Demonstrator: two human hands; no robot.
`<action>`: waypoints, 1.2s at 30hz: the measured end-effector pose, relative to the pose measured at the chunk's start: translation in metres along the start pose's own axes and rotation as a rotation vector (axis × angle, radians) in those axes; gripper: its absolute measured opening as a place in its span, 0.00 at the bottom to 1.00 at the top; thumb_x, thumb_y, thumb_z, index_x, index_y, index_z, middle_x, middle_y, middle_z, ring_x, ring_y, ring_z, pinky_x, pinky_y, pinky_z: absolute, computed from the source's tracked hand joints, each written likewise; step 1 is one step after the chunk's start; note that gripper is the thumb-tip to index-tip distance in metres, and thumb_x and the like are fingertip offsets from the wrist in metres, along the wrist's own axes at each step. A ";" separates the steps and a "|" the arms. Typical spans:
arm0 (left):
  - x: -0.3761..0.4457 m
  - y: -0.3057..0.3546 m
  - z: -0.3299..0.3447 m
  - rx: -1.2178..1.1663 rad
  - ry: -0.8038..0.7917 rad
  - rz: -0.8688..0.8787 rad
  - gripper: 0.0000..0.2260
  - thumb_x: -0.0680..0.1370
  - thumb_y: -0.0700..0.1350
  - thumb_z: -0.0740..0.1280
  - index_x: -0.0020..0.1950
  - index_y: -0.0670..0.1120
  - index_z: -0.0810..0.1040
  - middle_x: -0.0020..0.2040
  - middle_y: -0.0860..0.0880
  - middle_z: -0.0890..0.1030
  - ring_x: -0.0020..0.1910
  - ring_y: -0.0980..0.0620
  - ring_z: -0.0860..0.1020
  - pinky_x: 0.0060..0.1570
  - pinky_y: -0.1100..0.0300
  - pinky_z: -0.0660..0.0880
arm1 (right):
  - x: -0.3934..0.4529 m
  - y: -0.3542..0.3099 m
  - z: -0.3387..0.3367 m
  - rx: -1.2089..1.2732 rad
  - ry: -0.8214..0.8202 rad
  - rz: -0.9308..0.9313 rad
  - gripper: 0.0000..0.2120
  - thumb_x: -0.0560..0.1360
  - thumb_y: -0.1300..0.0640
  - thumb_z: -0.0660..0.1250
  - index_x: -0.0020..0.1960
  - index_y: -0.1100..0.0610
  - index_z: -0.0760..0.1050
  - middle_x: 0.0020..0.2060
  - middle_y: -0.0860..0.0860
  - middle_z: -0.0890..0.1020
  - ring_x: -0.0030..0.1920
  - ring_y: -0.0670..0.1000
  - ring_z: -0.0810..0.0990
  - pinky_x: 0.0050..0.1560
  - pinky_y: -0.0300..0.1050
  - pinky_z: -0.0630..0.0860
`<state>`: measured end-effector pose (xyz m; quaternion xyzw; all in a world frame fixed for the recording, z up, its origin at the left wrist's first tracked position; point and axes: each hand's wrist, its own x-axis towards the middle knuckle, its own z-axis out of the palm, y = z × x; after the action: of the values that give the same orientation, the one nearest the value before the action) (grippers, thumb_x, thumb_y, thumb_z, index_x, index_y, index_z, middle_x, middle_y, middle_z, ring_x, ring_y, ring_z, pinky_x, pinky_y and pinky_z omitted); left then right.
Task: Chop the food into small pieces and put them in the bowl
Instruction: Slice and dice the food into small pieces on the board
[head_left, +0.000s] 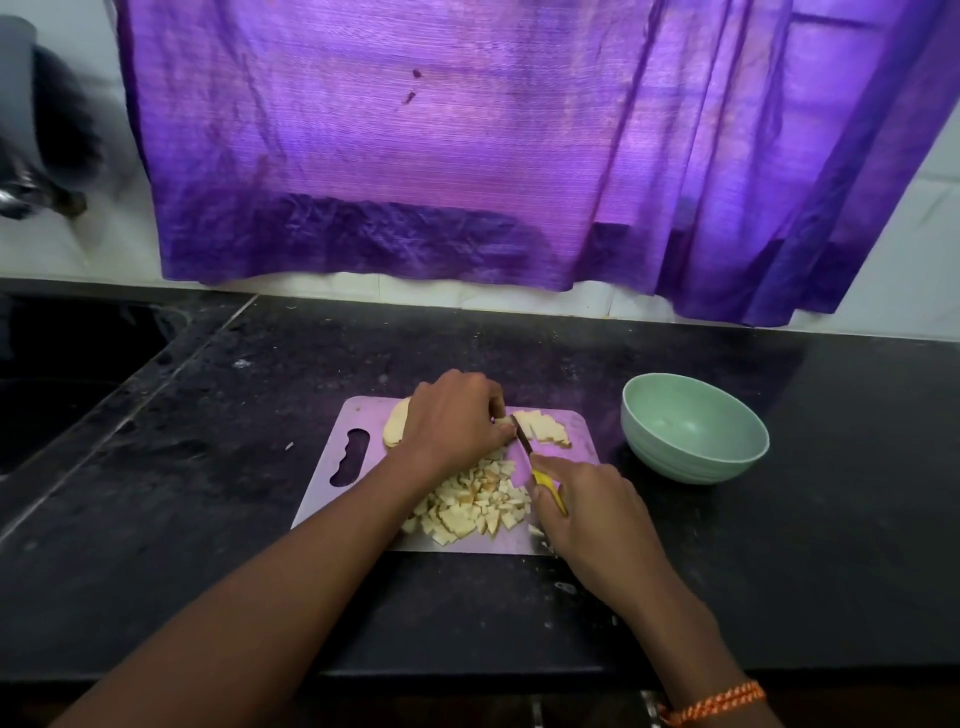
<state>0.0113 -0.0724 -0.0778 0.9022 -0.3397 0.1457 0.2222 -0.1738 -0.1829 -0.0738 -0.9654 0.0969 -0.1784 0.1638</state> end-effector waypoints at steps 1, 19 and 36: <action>0.000 0.000 0.001 -0.001 0.001 -0.002 0.11 0.76 0.61 0.75 0.47 0.54 0.86 0.41 0.57 0.84 0.44 0.55 0.80 0.46 0.52 0.77 | -0.005 0.001 -0.002 0.005 0.000 0.003 0.17 0.82 0.46 0.60 0.69 0.44 0.76 0.46 0.51 0.83 0.48 0.55 0.80 0.44 0.50 0.75; 0.006 -0.015 -0.012 -0.008 -0.006 -0.054 0.03 0.78 0.51 0.74 0.47 0.55 0.88 0.40 0.58 0.85 0.42 0.57 0.82 0.39 0.56 0.77 | 0.010 0.003 0.006 0.087 0.095 -0.007 0.19 0.82 0.50 0.62 0.73 0.45 0.75 0.26 0.43 0.64 0.32 0.49 0.71 0.36 0.46 0.69; 0.004 -0.011 -0.005 0.070 -0.004 0.055 0.09 0.77 0.61 0.74 0.45 0.57 0.87 0.40 0.59 0.84 0.46 0.57 0.80 0.44 0.54 0.69 | 0.016 0.001 0.008 -0.016 0.012 -0.015 0.13 0.83 0.48 0.60 0.64 0.43 0.77 0.47 0.48 0.85 0.46 0.51 0.81 0.43 0.50 0.78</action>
<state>0.0206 -0.0644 -0.0750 0.9000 -0.3596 0.1621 0.1856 -0.1560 -0.1851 -0.0762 -0.9663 0.0921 -0.1848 0.1540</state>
